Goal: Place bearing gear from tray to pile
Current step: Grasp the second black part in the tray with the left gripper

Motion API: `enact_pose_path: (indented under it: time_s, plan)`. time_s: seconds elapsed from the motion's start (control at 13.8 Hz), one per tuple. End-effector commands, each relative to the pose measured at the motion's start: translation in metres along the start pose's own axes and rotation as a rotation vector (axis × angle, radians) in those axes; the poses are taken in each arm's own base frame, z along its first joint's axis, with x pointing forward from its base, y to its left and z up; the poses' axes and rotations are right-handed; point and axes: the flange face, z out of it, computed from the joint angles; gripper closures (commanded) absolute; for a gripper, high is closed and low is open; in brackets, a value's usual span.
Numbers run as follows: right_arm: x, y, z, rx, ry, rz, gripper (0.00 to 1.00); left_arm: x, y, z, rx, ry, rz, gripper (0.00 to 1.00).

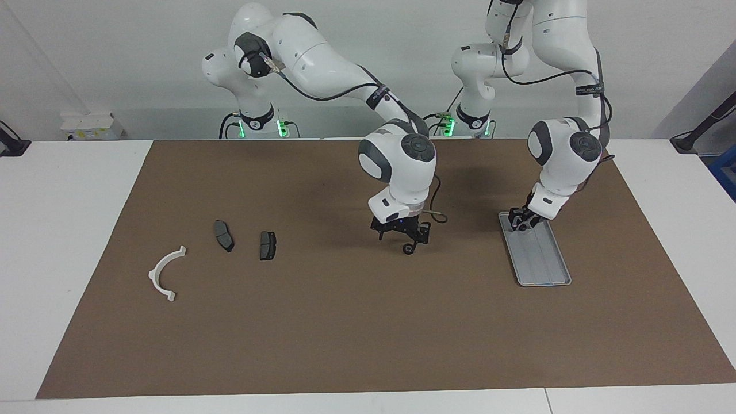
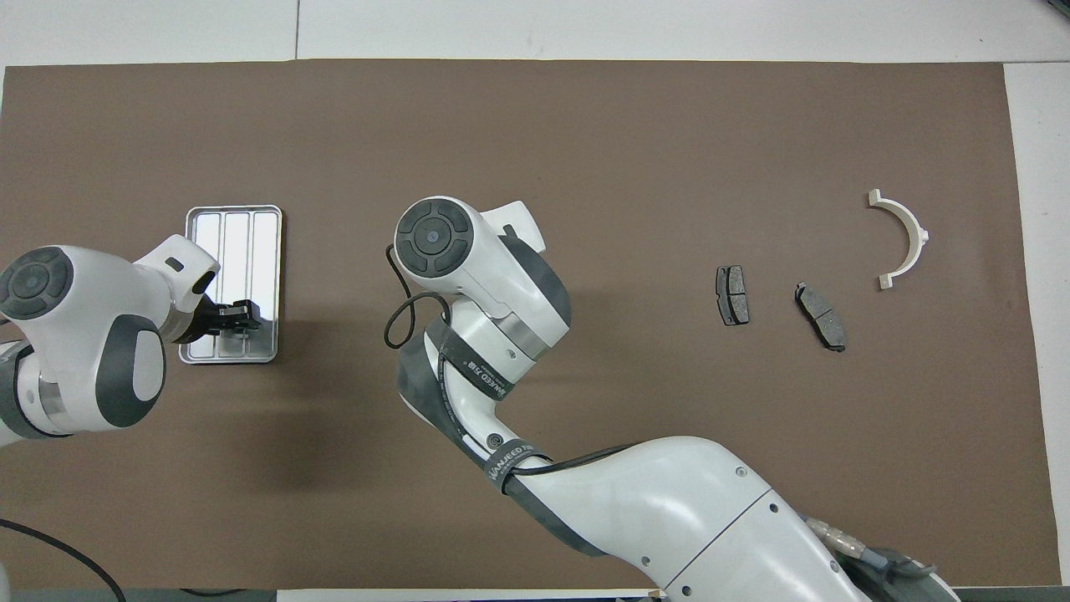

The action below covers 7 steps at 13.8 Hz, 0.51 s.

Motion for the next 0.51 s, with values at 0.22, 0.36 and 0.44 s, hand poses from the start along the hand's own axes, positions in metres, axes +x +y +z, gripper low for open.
enact_pose_path:
  time_s: [0.22,0.36,0.44]
  plan:
    - [-0.013,-0.027,0.028,-0.017,0.018,0.023,0.00,-0.006,-0.005,0.001,0.002,0.017,0.007,0.39]
    - [-0.015,-0.028,0.033,-0.014,0.015,0.021,0.00,-0.006,-0.004,0.001,0.002,0.017,0.009,0.39]
    - [-0.016,-0.029,0.033,-0.013,0.012,0.021,0.00,-0.006,-0.005,0.001,0.003,0.017,0.009,0.39]
